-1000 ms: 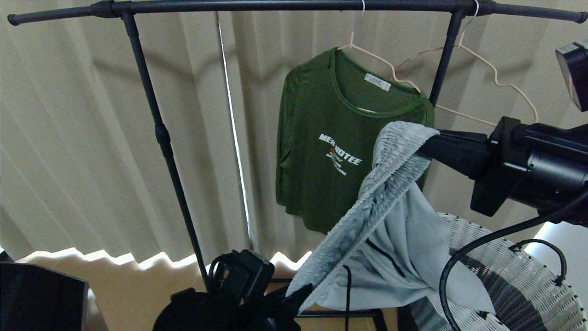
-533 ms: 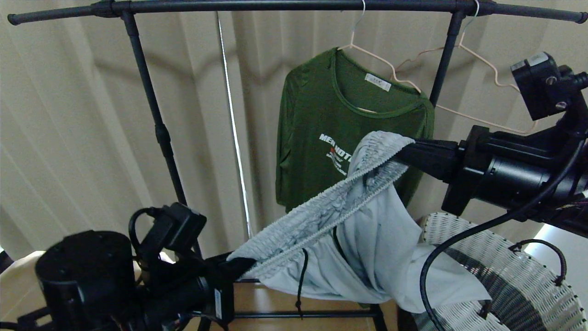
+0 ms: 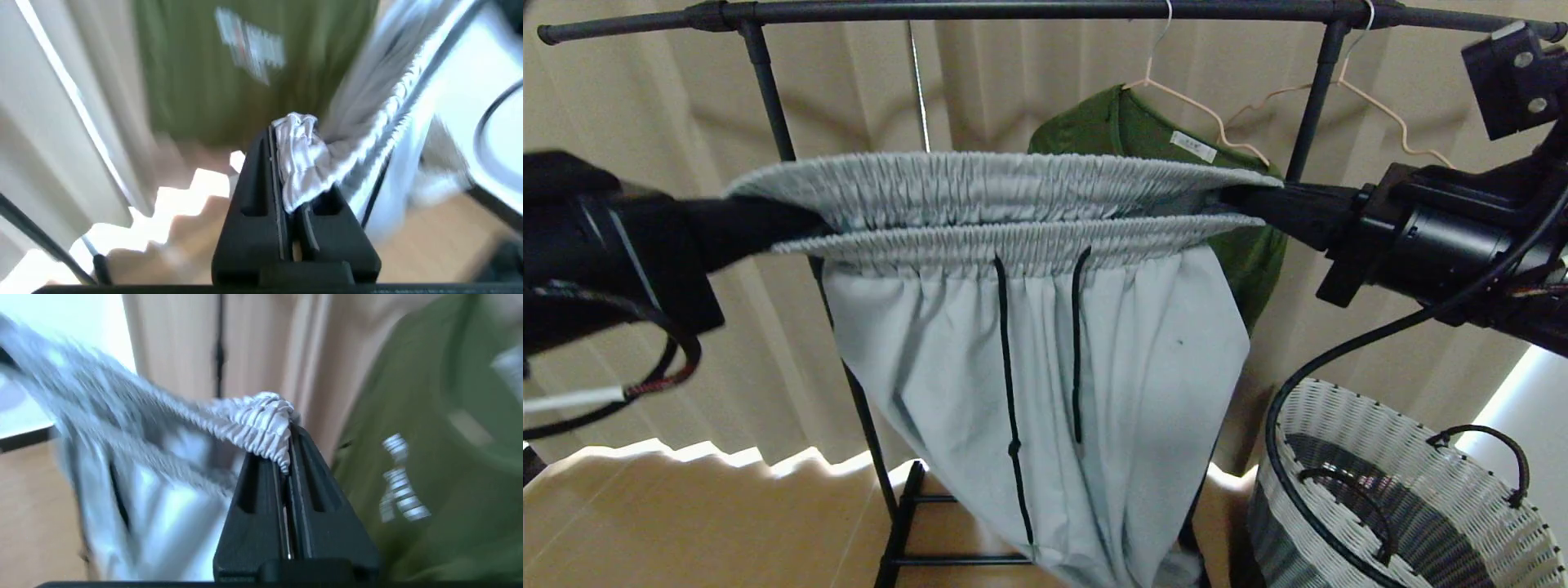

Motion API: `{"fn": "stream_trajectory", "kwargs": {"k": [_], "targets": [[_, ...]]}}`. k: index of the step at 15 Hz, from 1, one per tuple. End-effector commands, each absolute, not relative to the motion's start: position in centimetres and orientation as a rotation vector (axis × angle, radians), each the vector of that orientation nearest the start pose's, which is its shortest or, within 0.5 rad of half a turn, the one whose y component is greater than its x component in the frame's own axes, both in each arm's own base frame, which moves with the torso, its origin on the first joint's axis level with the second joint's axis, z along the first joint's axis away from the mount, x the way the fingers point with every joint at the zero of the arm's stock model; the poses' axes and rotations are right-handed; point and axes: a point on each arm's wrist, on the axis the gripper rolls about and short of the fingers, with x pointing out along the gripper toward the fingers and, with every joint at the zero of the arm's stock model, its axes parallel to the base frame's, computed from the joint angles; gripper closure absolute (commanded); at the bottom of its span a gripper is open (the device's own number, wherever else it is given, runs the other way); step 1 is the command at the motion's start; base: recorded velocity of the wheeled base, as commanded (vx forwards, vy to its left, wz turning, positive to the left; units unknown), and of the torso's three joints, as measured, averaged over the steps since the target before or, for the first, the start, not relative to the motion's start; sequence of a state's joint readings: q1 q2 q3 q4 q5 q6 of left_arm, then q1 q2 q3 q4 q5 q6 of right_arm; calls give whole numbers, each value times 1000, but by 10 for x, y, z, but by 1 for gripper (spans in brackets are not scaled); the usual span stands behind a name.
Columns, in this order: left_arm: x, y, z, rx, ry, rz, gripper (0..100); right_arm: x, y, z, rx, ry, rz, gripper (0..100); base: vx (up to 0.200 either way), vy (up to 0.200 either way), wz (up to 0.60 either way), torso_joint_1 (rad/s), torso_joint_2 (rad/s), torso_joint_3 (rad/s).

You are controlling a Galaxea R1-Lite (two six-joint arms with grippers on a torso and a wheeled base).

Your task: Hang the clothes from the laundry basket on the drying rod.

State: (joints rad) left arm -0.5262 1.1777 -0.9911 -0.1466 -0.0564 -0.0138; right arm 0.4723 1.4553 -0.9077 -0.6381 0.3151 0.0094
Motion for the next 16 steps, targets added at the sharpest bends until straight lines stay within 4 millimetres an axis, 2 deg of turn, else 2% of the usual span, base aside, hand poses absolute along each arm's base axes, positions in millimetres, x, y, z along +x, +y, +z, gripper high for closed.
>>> {"fn": "stream_trajectory", "kwargs": {"k": [1,3,4,5,6,9,11,16], "targets": [[159,-85,335,13,-13,-538,100,237,111,288,12,-114,725,100,0,0,0,0,0,0],[167,-90,321,27,45,-543,100,243,101,288,-10,-114,678,100,0,0,0,0,0,0],[176,-94,302,73,120,-533,100,246,93,278,-75,-81,643,100,0,0,0,0,0,0],[178,-95,292,112,151,-534,100,248,86,273,-134,-75,616,100,0,0,0,0,0,0],[179,-97,290,118,156,-538,100,248,86,273,-146,-82,616,100,0,0,0,0,0,0],[170,-114,313,76,77,-635,100,248,86,289,-146,-145,612,100,0,0,0,0,0,0],[176,-120,323,41,24,-643,100,246,85,293,-143,-161,609,100,0,0,0,0,0,0],[190,-130,316,46,36,-642,100,220,76,308,-140,-208,604,100,0,0,0,0,0,0]]}}
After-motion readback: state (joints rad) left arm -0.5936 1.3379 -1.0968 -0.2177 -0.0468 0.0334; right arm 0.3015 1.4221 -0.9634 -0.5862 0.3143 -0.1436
